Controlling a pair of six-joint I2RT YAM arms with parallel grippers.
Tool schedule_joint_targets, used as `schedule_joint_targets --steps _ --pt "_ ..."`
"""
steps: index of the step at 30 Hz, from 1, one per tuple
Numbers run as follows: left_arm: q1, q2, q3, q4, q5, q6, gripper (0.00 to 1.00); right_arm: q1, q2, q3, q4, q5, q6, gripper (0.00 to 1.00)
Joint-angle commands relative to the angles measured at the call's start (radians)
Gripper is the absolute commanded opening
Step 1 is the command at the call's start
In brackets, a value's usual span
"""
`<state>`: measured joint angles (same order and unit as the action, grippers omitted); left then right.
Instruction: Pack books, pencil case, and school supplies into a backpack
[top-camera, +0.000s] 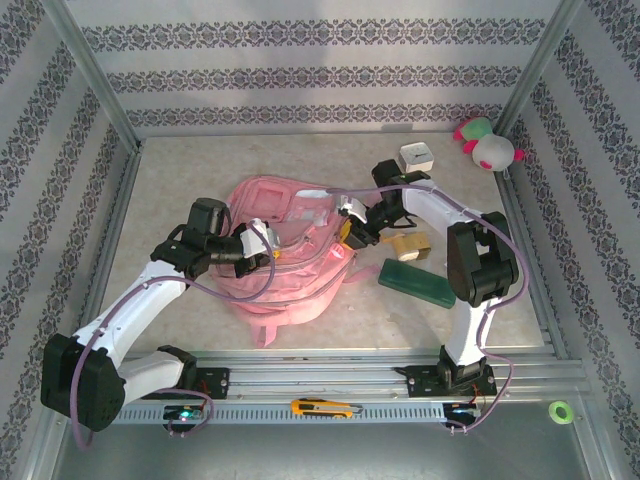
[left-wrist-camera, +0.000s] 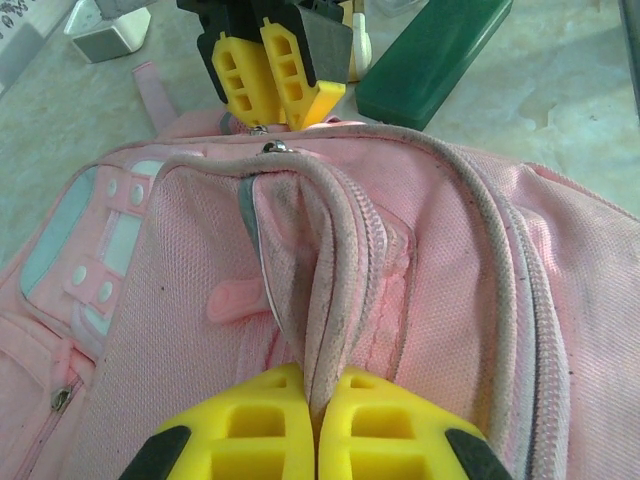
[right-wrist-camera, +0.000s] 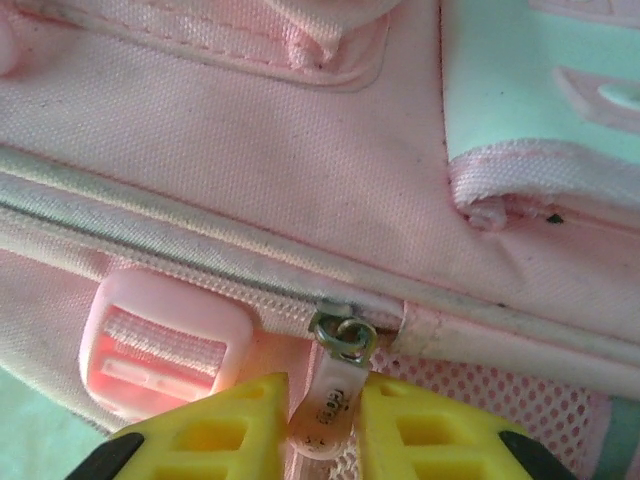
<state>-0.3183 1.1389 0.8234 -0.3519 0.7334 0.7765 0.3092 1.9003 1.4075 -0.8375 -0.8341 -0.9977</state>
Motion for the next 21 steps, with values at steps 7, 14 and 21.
schedule_joint_targets --steps 7,14,21 --pt "0.014 -0.047 0.046 0.166 0.114 -0.041 0.0 -0.009 0.036 0.071 -0.017 -0.025 0.087 0.42" --pt "0.014 -0.05 0.042 0.196 0.124 -0.066 0.0 0.004 0.06 0.085 -0.019 0.007 0.081 0.42" --pt "0.014 -0.042 0.039 0.21 0.035 -0.098 0.0 -0.024 0.004 0.07 -0.019 -0.1 0.115 0.0"
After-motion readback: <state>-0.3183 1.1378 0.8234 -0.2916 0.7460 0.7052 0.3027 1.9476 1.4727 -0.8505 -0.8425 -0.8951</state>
